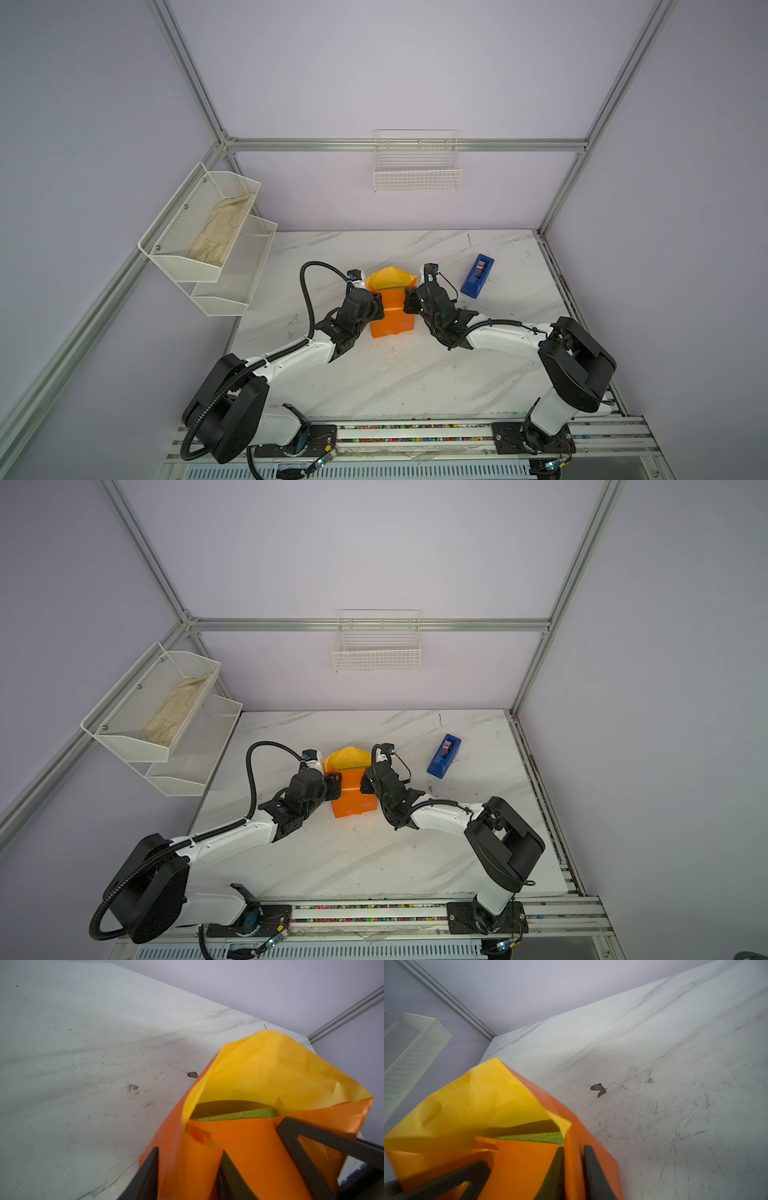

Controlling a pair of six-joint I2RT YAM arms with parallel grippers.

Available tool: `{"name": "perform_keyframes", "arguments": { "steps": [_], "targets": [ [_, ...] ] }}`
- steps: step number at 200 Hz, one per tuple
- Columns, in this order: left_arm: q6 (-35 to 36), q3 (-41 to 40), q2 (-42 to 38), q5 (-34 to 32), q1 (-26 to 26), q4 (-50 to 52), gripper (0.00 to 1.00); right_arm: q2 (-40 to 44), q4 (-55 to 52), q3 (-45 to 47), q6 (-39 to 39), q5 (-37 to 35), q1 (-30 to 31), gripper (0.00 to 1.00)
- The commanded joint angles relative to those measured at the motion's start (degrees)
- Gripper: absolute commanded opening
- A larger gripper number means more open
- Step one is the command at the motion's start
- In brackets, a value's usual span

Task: Wrap a gift box in wrapping paper
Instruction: Fold the wrapping paper for the gift box.

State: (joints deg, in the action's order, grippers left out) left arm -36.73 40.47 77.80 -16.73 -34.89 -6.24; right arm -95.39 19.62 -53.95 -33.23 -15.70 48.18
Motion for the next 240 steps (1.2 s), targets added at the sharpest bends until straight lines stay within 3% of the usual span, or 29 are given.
{"name": "perform_keyframes", "arguments": {
  "steps": [1,53,93,138,193,240],
  "targets": [
    [2.2,0.8,2.3,0.5,-0.5,1.5,0.36,-2.0,-5.1,-0.9,-0.5,1.8,0.5,0.15],
    [5.5,5.6,5.5,-1.2,-1.6,4.7,0.27,-1.9,-6.2,-2.0,-0.2,1.3,0.4,0.07],
    [6.7,8.0,7.1,-2.7,-2.3,6.9,0.11,-1.5,-7.8,-2.6,-0.5,0.0,0.5,0.0],
    [8.2,10.8,7.1,-4.2,-2.9,9.3,0.0,-1.2,-12.3,-6.5,-0.8,-2.2,0.5,0.0],
    [11.0,16.5,5.9,-8.7,-4.2,16.0,0.0,-1.6,-17.5,-11.9,0.1,-4.2,0.8,0.0],
    [11.3,16.6,6.4,-13.4,-6.0,16.4,0.0,-1.0,-18.0,-12.0,0.6,-8.0,2.1,0.0]
  ]
}}
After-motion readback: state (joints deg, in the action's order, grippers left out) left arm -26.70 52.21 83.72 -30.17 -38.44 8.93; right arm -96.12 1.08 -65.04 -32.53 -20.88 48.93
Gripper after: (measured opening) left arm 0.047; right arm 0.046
